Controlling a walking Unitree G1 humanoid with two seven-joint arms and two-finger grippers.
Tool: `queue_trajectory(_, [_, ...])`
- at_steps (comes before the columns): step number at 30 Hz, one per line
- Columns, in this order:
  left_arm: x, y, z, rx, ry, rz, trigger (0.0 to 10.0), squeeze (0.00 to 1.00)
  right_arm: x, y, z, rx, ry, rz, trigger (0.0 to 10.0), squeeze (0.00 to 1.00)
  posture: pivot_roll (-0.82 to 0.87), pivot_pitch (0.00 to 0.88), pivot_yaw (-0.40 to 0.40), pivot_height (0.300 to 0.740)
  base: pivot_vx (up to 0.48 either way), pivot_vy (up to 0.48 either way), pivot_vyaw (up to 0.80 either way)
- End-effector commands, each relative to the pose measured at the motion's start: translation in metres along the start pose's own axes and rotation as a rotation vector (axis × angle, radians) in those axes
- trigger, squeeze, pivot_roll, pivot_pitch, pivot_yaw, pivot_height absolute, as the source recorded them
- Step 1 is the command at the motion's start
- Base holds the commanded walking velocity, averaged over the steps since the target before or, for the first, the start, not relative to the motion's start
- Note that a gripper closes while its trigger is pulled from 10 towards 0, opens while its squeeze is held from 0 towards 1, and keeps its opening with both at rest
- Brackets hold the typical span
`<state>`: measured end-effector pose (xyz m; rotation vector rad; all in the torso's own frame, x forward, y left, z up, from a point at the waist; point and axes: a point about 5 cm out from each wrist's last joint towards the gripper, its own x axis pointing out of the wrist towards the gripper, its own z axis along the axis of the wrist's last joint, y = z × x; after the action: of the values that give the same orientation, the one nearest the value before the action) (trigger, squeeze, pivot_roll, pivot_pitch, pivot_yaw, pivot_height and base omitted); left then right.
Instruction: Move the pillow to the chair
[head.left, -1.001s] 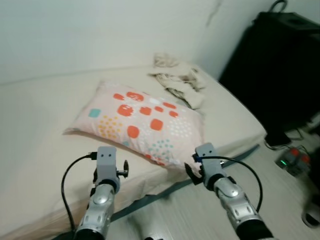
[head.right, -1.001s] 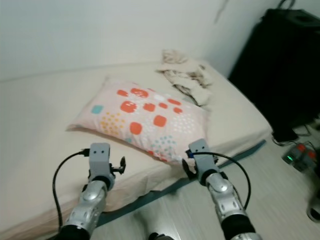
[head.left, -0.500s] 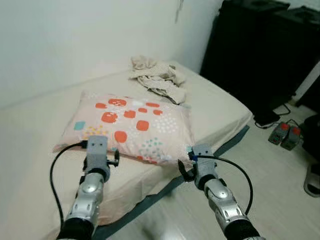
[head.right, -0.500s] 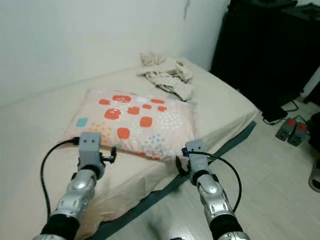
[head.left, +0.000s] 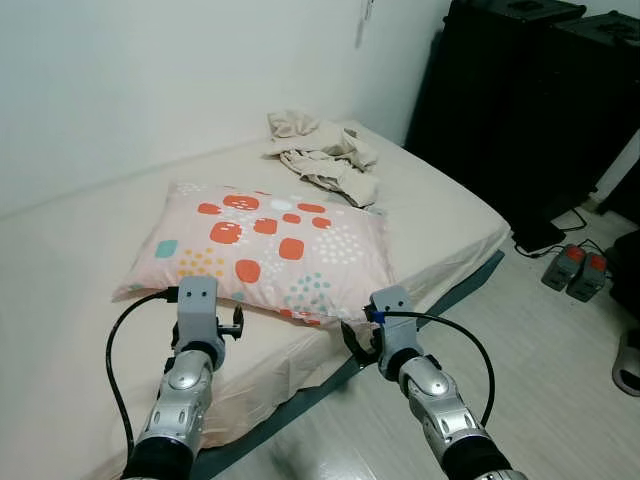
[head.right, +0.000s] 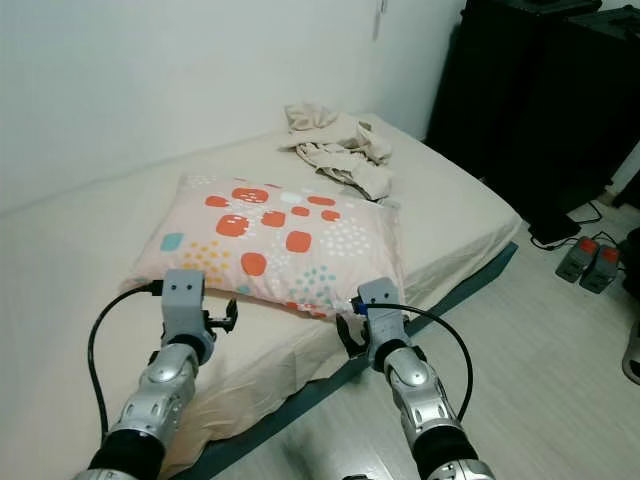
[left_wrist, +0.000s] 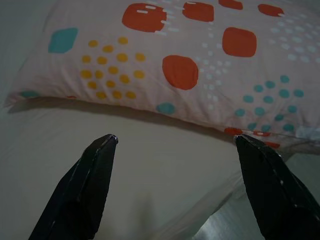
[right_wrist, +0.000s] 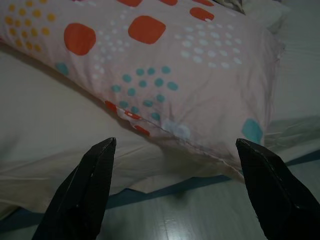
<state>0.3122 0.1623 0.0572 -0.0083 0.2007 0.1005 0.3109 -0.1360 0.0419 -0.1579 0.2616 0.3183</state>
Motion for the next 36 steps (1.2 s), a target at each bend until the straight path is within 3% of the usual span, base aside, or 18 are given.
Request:
queue_trajectory(1, [0.0,-0.002,-0.003,0.0,0.012,-0.003,10.0,0.0,-0.002,0.003,-0.004,-0.006,0.004,0.016,10.0,0.0,-0.06,0.096,-0.017,0.74,0.0,0.0,0.0])
queue_trajectory(5, [0.0,0.0,-0.002,0.0,0.0,0.01,10.0,0.0,-0.003,0.006,-0.005,-0.021,0.004,0.037,10.0,0.0,-0.05,0.093,-0.02,0.74,0.0,0.0,0.8])
queue_trajectory(12, [0.0,0.004,0.0,-0.008,-0.014,0.025,10.0,0.0,-0.003,-0.001,-0.007,0.005,0.014,0.011,10.0,0.0,-0.06,0.086,-0.015,0.74,0.0,0.0,0.0])
queue_trajectory(22, [-0.002,-0.01,0.009,-0.064,-0.09,-0.072,10.0,0.0,-0.005,-0.005,-0.007,-0.001,0.003,-0.008,10.0,0.0,-0.07,0.076,-0.01,0.74,0.0,0.0,0.0])
queue_trajectory(36, [-0.003,-0.007,0.009,-0.065,-0.099,-0.056,10.0,0.0,-0.004,-0.005,-0.006,-0.013,0.008,0.001,10.0,0.0,-0.07,0.08,-0.015,0.74,0.284,0.0,0.0])
